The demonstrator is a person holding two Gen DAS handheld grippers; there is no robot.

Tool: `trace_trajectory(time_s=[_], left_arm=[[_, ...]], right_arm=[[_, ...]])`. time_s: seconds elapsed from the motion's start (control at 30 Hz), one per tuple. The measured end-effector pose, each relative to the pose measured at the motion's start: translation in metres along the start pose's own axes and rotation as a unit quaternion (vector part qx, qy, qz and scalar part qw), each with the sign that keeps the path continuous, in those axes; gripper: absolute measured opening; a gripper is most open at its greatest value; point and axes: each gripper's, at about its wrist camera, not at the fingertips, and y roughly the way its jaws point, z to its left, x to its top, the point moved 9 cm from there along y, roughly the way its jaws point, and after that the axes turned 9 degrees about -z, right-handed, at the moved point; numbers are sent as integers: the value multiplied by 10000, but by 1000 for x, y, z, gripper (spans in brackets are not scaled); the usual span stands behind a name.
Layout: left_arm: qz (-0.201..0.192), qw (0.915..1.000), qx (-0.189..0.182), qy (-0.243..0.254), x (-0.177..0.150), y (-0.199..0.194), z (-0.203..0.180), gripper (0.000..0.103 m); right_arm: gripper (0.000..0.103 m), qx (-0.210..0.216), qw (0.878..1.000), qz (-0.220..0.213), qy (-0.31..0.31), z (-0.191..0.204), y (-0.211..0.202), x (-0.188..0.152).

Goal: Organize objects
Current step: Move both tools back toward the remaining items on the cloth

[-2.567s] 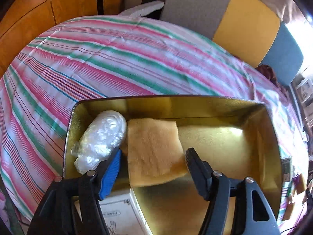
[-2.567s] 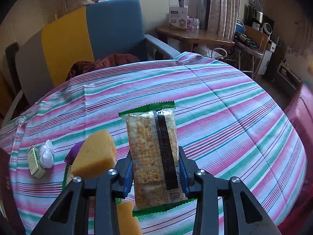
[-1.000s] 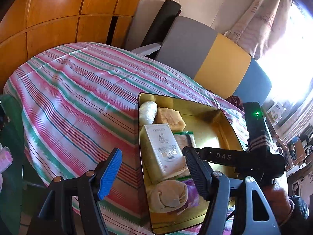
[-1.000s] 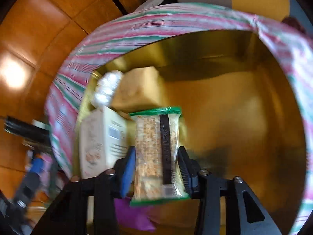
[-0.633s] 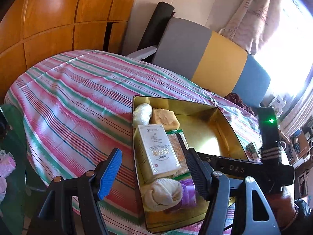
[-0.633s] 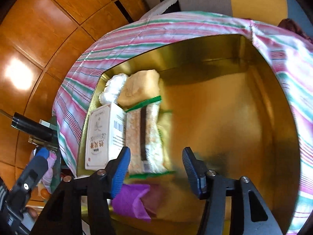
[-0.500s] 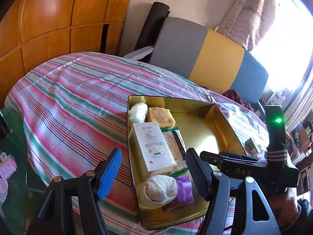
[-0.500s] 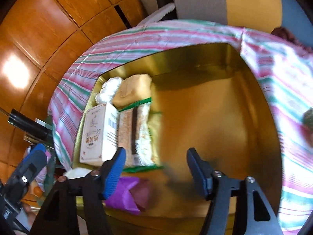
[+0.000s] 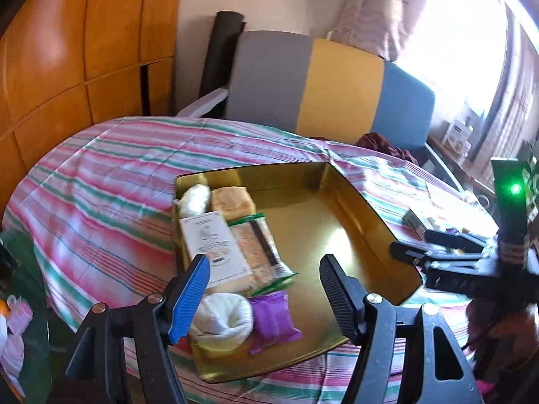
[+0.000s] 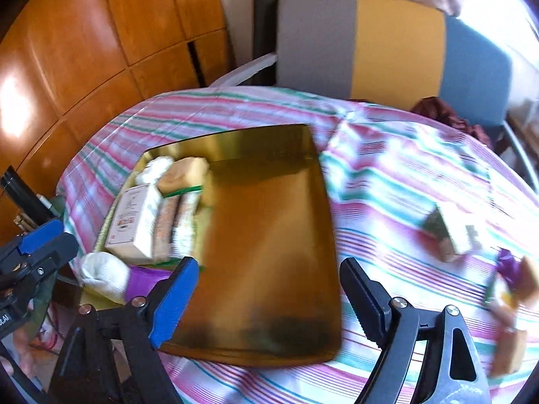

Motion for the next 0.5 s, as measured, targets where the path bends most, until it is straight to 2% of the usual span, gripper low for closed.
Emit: trace_trajectory(time_s=[0.07,0.3,0.5], left_arm=[[5,9999,-82,126,0,0,-12,68],[126,9980,-384,485,-3,7,-52,68],[272,9937,-656,873,-10,13,-91,68]], right_arm=[[90,-148,9998,-57,133,-22,-12,0],[92,-884,9933,-262,703,-120,-54,0],[94,-1792,9745,-472,1267,-221,-95,-7]])
